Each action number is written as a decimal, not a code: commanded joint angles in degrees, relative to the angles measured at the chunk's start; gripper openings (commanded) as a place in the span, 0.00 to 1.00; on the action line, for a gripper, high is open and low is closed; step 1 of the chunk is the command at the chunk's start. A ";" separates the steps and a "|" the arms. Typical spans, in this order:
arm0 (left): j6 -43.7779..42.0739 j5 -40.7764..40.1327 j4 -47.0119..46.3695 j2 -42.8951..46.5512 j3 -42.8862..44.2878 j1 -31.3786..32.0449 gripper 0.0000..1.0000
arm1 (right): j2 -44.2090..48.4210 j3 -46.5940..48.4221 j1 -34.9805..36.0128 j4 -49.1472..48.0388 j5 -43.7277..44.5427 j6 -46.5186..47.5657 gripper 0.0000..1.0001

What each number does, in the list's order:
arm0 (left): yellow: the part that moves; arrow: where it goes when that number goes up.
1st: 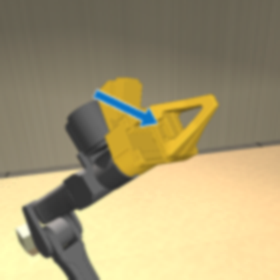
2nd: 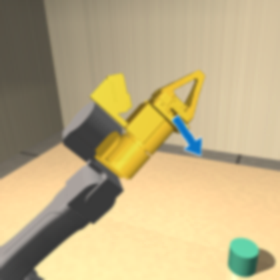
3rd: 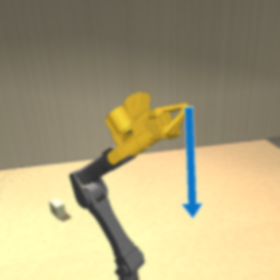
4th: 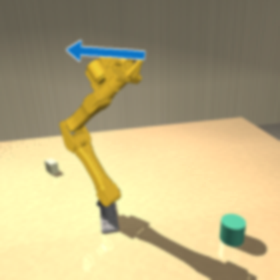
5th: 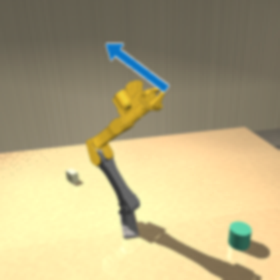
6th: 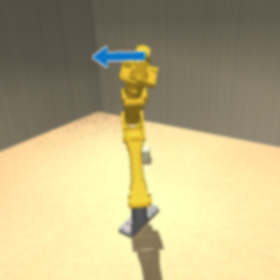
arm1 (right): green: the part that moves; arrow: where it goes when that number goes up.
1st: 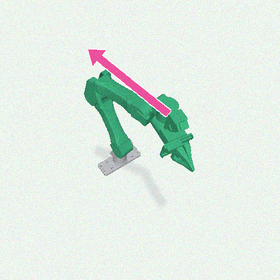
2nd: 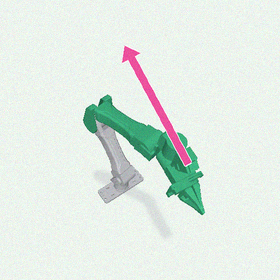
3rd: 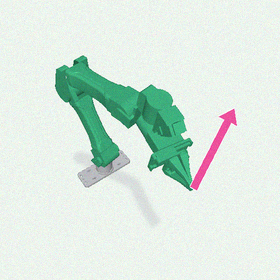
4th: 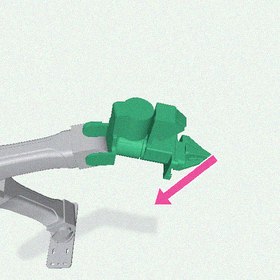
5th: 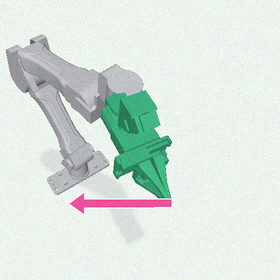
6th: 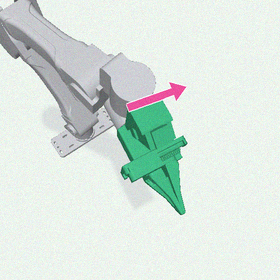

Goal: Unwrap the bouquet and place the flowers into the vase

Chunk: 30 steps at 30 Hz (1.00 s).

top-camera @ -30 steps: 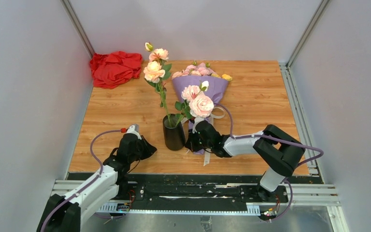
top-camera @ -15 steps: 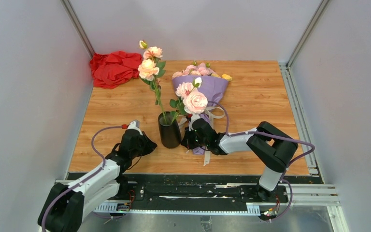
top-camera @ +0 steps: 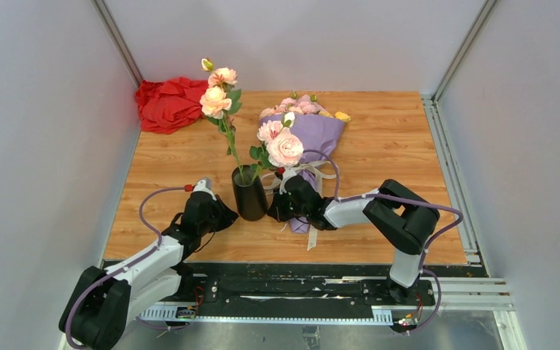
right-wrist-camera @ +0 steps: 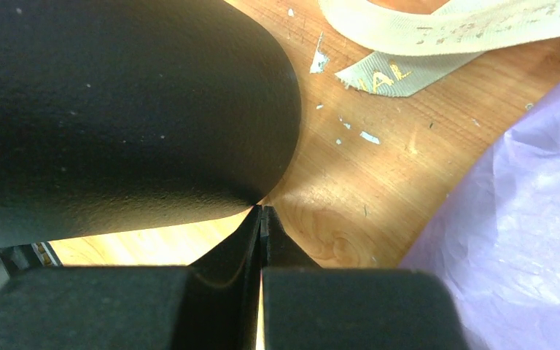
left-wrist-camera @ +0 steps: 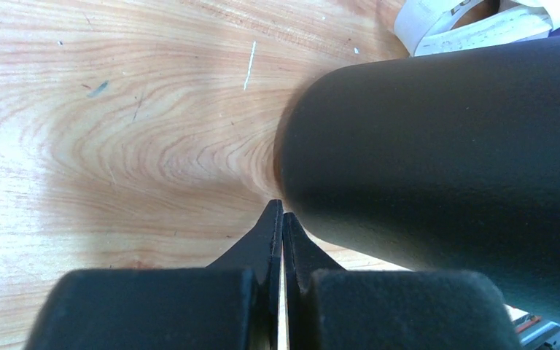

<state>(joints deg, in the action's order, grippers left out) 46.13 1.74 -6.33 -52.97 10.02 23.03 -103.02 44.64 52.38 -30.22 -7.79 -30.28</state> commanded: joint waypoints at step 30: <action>0.18 -0.89 -8.45 -16.34 6.92 0.35 0.00 | -11.66 12.18 -0.46 5.57 -1.48 1.61 0.00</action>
<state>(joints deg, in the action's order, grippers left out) 46.87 1.04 -12.58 -67.44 15.33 23.03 -111.53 55.51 52.36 -29.50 -9.63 -30.11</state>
